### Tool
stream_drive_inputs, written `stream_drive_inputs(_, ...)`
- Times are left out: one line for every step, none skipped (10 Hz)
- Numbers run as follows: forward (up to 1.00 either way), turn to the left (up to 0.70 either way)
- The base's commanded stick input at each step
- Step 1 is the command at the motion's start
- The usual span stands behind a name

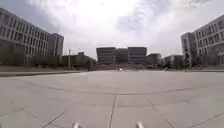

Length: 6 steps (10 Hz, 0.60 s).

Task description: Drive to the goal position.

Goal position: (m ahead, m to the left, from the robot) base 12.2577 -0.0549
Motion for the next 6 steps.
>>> stream_drive_inputs(0.7, 0.0)
stream_drive_inputs(0.7, 0.0)
stream_drive_inputs(0.7, 0.0)
stream_drive_inputs(0.7, 0.0)
stream_drive_inputs(0.7, 0.0)
stream_drive_inputs(0.7, 0.0)
